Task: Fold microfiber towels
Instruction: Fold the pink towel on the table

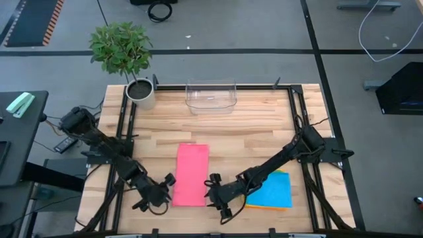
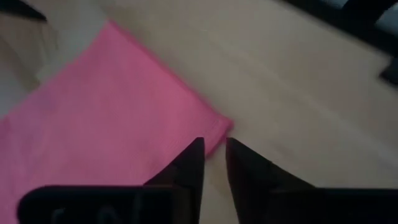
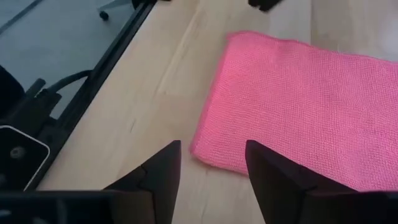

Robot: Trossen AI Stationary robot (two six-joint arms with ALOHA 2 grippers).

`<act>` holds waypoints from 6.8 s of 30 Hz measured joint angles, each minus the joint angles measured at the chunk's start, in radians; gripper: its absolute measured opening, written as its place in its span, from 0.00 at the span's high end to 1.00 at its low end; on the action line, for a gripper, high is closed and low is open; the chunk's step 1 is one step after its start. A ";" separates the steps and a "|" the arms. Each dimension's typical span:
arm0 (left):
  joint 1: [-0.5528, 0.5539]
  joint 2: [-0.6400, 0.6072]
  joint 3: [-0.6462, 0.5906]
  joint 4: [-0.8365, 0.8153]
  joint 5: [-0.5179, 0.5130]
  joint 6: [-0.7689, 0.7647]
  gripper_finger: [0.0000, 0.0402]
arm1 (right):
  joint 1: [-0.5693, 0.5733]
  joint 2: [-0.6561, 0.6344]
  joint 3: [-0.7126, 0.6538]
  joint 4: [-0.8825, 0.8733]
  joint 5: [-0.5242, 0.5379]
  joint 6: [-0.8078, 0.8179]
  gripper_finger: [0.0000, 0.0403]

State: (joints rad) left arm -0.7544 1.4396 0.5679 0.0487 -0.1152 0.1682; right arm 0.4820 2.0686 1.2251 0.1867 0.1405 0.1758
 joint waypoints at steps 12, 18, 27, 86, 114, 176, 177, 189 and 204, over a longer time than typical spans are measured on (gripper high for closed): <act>0.000 0.171 0.002 0.129 -0.002 0.209 0.54 | 0.005 0.099 0.083 0.053 -0.007 -0.023 0.53; 0.007 0.191 0.003 0.132 0.001 0.232 0.52 | 0.006 0.202 0.224 -0.084 -0.014 -0.035 0.53; 0.013 0.197 0.001 0.125 0.014 0.155 0.64 | 0.028 0.204 0.239 -0.156 0.062 -0.030 0.53; 0.301 -0.109 -0.364 0.636 -0.284 -1.246 1.00 | -0.507 -0.133 0.069 -0.389 -0.379 0.217 1.00; -0.040 -0.055 -0.085 0.395 -0.349 -1.339 1.00 | -0.196 -0.140 0.071 -0.393 -0.479 0.483 1.00; -0.052 -0.201 -0.214 -0.147 -0.538 -1.845 0.96 | -0.292 0.005 0.073 -0.366 -0.140 0.296 0.98; -0.052 -0.230 -0.214 -0.183 -0.523 -1.849 0.97 | -0.294 0.005 0.072 -0.368 -0.141 0.294 0.98; -0.037 -0.424 -0.214 -0.368 -0.477 -1.785 0.78 | -0.321 -0.021 0.073 -0.278 -0.187 0.299 0.99; 0.114 -0.499 -0.175 -0.379 -0.381 -1.527 0.45 | -0.352 -0.049 0.073 -0.227 -0.152 0.460 0.99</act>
State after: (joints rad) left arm -0.6406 0.9403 0.3926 -0.3307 -0.4957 -1.3588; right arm 0.1305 2.0193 1.2984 -0.0406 -0.0116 0.6359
